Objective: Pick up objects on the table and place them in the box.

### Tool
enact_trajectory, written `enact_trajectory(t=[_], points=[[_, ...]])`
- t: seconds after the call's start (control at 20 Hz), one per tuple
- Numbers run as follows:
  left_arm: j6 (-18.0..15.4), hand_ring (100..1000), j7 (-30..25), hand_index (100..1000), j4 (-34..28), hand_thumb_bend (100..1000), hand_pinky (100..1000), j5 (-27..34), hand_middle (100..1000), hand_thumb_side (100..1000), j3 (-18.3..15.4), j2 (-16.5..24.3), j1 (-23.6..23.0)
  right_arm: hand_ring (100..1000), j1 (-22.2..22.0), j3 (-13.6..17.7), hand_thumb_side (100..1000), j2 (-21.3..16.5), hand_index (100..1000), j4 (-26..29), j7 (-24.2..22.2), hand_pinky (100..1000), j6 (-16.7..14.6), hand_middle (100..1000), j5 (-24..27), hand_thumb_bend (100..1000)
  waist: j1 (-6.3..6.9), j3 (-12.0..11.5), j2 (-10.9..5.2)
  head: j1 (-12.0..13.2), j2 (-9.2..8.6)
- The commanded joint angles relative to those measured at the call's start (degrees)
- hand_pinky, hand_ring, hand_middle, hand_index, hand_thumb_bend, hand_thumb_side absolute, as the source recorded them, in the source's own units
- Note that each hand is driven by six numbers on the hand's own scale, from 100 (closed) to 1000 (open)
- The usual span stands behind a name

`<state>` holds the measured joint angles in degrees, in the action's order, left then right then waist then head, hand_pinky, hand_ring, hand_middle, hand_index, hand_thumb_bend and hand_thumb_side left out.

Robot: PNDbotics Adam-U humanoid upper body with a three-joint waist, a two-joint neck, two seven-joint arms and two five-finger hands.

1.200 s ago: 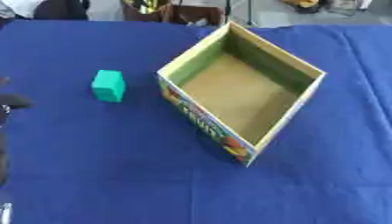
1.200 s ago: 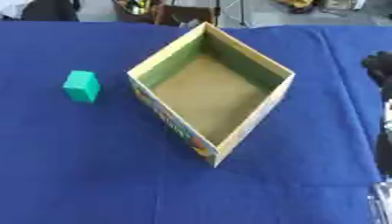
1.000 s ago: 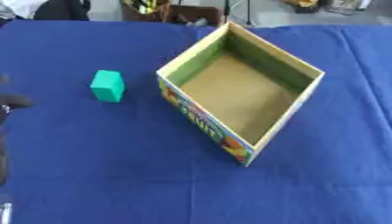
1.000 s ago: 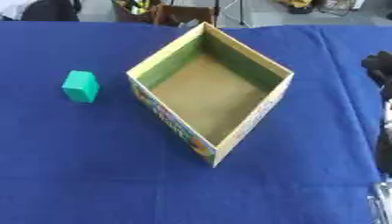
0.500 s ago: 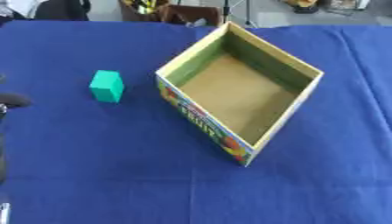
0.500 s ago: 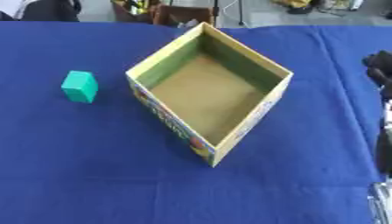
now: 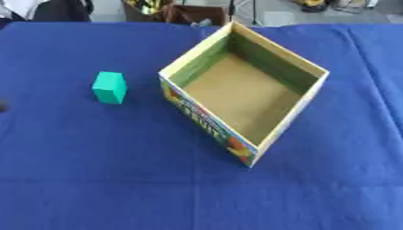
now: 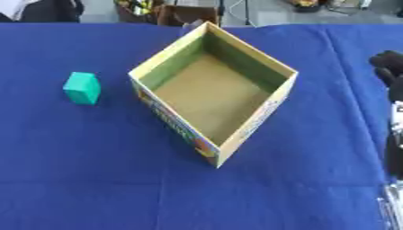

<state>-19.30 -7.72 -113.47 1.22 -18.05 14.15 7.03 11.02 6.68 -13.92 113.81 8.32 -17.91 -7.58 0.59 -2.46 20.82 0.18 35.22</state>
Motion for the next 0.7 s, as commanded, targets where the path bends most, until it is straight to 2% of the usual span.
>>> enact_trajectory(t=[0.05, 0.15, 0.35, 0.65, 0.7], points=[[0.1, 647, -1.2, 895, -1.1, 374, 678, -2.5, 781, 990, -1.6, 5.3, 0.2, 901, 0.1, 0.1, 839, -1.3, 844, 0.8, -0.3, 913, 0.0, 730, -0.3, 100, -0.13, -0.1, -1.25, -0.1, 0.45], [0.2, 698, -1.1, 920, -1.1, 384, 671, -4.1, 813, 1000, -0.9, 7.8, 0.1, 900, 0.3, -0.2, 837, -1.6, 844, 0.8, -0.4, 912, 0.1, 728, 0.0, 100, 0.36, 0.2, -1.60, 0.1, 1.01], [1.7, 718, -3.5, 920, -1.1, 387, 673, -7.0, 829, 1000, 1.4, 12.5, -0.3, 900, 0.3, -0.4, 841, -2.1, 843, 0.8, -0.7, 913, 0.2, 725, 0.5, 100, 1.07, 0.5, -2.06, 0.2, 1.53], [5.7, 717, -6.3, 907, -0.4, 391, 684, -11.4, 818, 986, 2.0, 19.7, 0.8, 900, 0.3, -0.4, 842, -1.9, 844, 0.8, -0.9, 914, 0.2, 725, 0.9, 100, 0.91, 0.5, -2.23, 0.4, 1.19], [6.3, 735, -6.8, 933, 0.5, 409, 700, -12.1, 832, 993, 2.6, 20.9, 1.5, 900, 0.2, -0.5, 843, -2.0, 844, 0.8, -1.0, 915, 0.3, 725, 0.8, 100, 1.09, 0.7, -2.18, 0.4, 0.81]])
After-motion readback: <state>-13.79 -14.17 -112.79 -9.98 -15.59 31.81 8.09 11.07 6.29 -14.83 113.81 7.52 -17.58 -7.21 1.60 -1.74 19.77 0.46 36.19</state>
